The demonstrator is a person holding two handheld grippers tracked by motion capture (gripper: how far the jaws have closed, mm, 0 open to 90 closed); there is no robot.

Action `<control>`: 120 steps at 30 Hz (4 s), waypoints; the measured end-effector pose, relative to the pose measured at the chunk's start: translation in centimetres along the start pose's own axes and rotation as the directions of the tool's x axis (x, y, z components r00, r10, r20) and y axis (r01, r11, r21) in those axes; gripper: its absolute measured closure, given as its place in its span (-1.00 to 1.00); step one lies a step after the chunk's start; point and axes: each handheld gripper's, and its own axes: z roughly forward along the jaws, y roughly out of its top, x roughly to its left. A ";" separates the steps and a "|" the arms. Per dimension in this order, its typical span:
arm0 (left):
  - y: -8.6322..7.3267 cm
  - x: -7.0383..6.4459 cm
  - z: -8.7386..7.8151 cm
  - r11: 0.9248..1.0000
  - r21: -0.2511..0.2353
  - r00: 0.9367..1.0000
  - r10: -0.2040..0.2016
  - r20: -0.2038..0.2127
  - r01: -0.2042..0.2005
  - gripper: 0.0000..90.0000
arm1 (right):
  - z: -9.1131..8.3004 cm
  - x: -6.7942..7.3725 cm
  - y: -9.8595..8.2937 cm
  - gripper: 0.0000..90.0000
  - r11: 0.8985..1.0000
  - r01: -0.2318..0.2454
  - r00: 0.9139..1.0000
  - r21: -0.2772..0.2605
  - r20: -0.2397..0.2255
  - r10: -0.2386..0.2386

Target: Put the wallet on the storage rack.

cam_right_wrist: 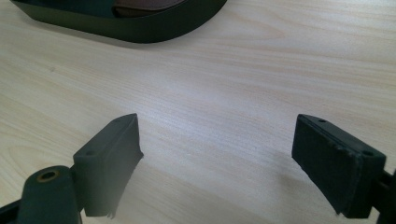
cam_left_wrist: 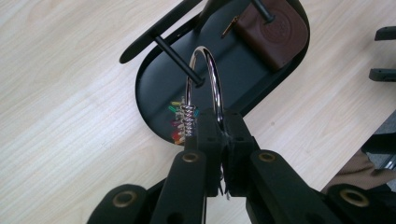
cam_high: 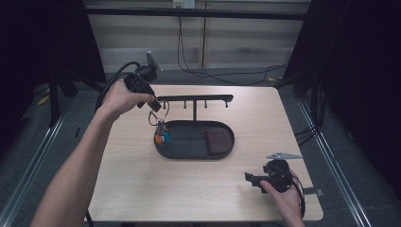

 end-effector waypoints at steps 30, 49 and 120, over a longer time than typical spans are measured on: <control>-1.3 2.2 2.4 0.997 -0.074 0.999 -0.016 0.028 0.018 0.82 | 0.0 0.0 0.0 -0.65 1.000 0.000 1.000 0.001 -0.002 0.000; -2.2 1.9 1.1 0.987 -0.156 1.000 -0.024 0.019 0.027 -0.01 | 0.0 0.1 0.0 -0.65 1.000 -0.007 1.000 0.003 -0.004 0.008; -24.8 -1.9 8.8 0.778 -0.628 0.993 0.067 0.096 0.008 -0.59 | -0.4 -0.2 -0.4 -0.65 1.000 -0.026 1.000 -0.008 0.010 0.026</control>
